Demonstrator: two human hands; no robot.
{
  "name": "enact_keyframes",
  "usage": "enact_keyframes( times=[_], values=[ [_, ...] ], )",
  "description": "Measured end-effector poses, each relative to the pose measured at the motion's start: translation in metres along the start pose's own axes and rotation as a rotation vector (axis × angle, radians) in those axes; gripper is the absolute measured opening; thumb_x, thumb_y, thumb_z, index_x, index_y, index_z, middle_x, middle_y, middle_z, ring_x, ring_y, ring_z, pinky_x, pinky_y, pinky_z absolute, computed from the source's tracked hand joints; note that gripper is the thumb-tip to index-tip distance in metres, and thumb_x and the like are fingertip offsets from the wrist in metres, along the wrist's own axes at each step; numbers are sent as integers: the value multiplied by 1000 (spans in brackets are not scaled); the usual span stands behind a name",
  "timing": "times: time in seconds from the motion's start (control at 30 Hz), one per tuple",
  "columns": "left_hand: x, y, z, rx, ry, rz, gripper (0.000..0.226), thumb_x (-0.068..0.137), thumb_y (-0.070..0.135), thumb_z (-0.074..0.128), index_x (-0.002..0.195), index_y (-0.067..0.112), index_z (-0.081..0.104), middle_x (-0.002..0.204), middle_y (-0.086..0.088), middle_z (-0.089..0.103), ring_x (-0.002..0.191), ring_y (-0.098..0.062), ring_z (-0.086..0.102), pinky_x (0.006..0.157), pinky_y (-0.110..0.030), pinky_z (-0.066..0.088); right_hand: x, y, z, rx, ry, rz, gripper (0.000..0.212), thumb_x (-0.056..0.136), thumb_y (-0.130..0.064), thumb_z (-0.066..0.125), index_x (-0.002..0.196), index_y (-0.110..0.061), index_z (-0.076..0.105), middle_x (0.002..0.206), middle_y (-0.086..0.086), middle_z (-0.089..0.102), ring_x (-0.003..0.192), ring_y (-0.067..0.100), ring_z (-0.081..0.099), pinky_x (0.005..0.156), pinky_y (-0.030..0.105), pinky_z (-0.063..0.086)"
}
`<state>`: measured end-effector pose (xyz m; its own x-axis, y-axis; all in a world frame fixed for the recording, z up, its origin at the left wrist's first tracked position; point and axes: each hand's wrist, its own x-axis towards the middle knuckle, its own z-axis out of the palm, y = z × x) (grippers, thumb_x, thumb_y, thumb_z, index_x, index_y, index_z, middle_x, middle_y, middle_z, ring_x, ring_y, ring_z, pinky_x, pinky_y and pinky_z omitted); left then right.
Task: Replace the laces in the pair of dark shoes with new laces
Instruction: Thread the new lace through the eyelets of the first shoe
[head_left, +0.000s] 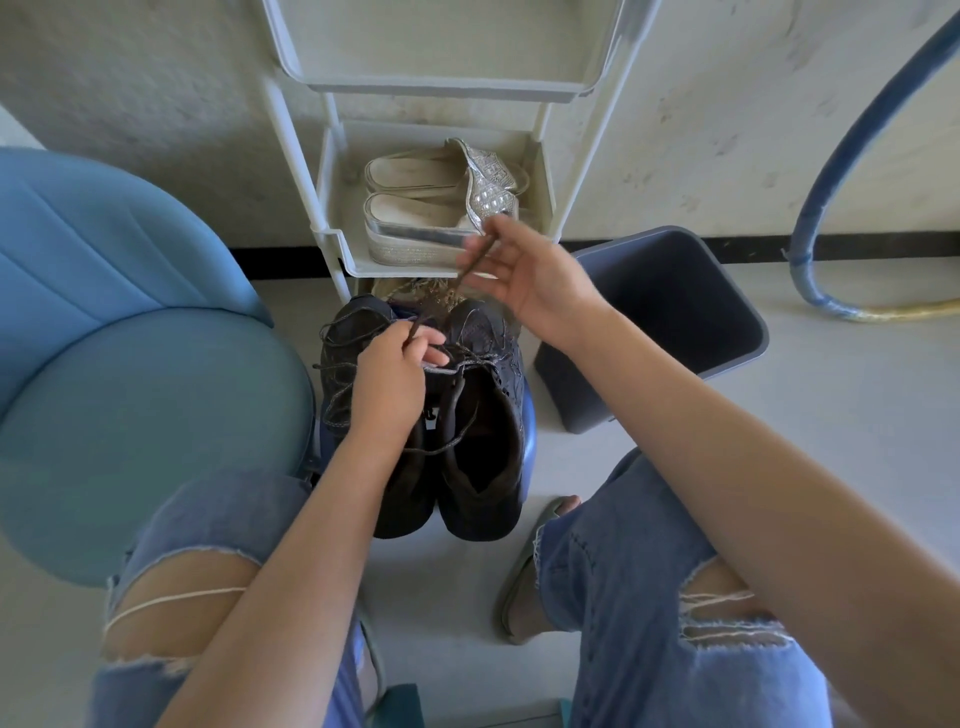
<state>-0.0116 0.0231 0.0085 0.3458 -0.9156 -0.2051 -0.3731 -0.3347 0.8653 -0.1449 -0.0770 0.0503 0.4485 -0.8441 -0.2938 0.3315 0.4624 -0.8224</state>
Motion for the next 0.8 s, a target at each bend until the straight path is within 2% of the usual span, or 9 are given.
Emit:
enact_keyframes(
  times=[0.17,0.27,0.37,0.43,0.53,0.6,0.67,0.73,0.8],
  values=[
    [4,-11,-6,146,-34,-129,41,90,-8,30,103,9,66,96,-8,69,92,-21,64,82,-32,48,-2,-9,-18,112,140,-62,17,102,-17,42,92,-10,54,71,2,67,72,19,68,71,31,57],
    [7,-13,-6,178,-33,-143,46,83,-13,31,102,9,66,101,-8,69,93,-20,62,81,-29,48,-5,-12,-28,81,136,-102,17,102,-15,40,99,-9,55,78,6,71,73,20,70,69,32,57],
    [5,-8,-6,207,-41,-99,58,79,-16,32,115,17,64,118,-1,64,108,-16,55,84,-22,40,-11,-13,-34,-111,93,-129,12,100,-13,47,107,-9,55,84,7,73,71,21,71,69,31,58],
    [4,5,-4,43,-55,-55,63,80,-17,32,127,16,57,126,1,59,114,-14,52,89,-26,41,-17,-10,-34,-308,32,-96,12,96,-12,54,106,-7,58,88,8,74,72,21,72,69,32,58],
    [10,30,-4,-219,-166,-28,46,88,-3,39,126,12,58,116,2,65,117,-15,56,104,-33,40,-25,1,-28,-635,-114,-34,13,90,-5,62,102,0,65,92,11,74,77,20,70,77,35,58],
    [15,41,-6,-197,-224,-9,31,96,28,43,107,21,71,99,4,72,100,-9,65,96,-31,47,-29,8,-21,-787,-201,-2,16,86,-1,67,99,8,67,98,20,71,83,23,67,83,38,56],
    [19,48,-6,-39,-279,55,41,95,52,41,81,28,72,71,11,72,68,1,65,67,-15,49,-31,12,-15,-872,-239,31,17,84,0,69,98,10,68,101,27,69,85,24,64,88,42,54],
    [22,51,-1,75,-340,156,39,95,48,44,69,27,63,52,8,63,45,-1,57,49,-13,44,-32,14,-11,-902,-241,66,17,84,1,68,98,10,69,97,28,68,83,25,64,87,43,54],
    [25,48,5,88,-330,229,29,97,38,47,75,26,62,61,6,63,50,-2,58,52,-16,45,-32,15,-10,-911,-223,85,17,84,3,67,100,10,69,94,28,69,83,26,65,84,41,56]
  ],
)
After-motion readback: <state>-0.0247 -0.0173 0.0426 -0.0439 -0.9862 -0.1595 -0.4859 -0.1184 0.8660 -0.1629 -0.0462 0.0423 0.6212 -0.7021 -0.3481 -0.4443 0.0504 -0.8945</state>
